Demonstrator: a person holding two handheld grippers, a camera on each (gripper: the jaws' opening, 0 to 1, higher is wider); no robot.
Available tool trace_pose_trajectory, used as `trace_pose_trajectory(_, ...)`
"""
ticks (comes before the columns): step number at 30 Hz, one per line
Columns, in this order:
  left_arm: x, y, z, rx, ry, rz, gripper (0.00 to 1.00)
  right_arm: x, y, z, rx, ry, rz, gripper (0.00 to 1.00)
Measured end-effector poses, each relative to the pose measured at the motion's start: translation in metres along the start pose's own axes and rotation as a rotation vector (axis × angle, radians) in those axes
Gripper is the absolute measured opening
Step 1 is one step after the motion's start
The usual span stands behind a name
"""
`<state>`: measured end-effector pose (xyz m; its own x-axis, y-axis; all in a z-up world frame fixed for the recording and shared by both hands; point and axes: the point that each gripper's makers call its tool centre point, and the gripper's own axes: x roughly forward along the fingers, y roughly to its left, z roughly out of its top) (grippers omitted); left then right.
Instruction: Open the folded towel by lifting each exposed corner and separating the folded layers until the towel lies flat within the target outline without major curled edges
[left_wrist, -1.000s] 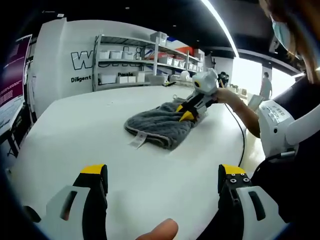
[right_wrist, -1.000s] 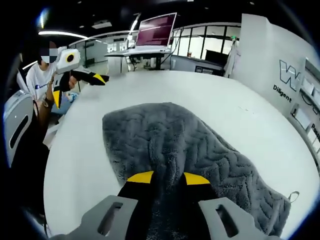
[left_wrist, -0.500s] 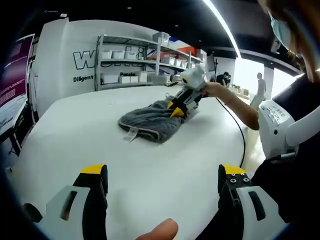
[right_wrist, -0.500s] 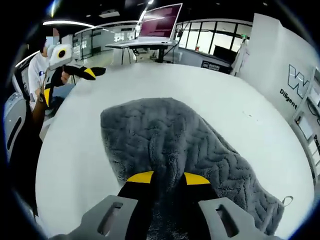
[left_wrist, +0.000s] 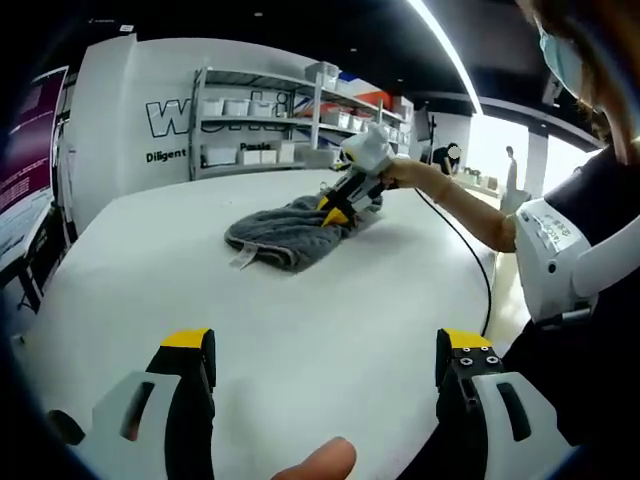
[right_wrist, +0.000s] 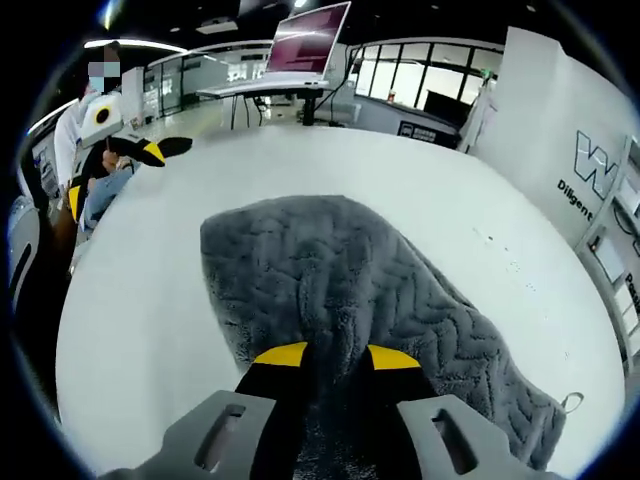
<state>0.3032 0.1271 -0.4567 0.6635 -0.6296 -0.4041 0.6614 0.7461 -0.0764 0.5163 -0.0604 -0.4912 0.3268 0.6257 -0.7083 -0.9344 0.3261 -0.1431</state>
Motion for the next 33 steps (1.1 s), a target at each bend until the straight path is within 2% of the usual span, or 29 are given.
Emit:
trace_pose_trajectory(6,-0.001,0.003,-0.002,-0.013,-0.005,0.009,0.90,0.007,-0.013,0.004,-0.002,0.011,-0.010,0.18)
trace_pose_trajectory(14,-0.004,0.005,-0.006,-0.024,-0.003,0.020,0.90,0.011,-0.019,0.006,-0.034,0.030,-0.015,0.18)
trace_pose_trajectory(22,-0.004,0.008,-0.006,-0.030,-0.003,0.025,0.90,0.009,-0.020,0.006,0.023,0.005,-0.022,0.22)
trace_pose_trajectory(26,-0.003,0.008,-0.006,-0.032,-0.001,0.021,0.90,0.007,-0.019,0.007,0.009,-0.004,-0.043,0.24)
trace_pose_trajectory(30,-0.003,0.009,-0.005,-0.036,-0.001,0.025,0.90,0.003,-0.020,0.009,0.033,-0.035,-0.042,0.32)
trace_pose_trajectory(33,-0.004,0.010,-0.002,-0.049,-0.018,0.027,0.90,-0.002,-0.024,0.008,0.068,-0.055,-0.064,0.43)
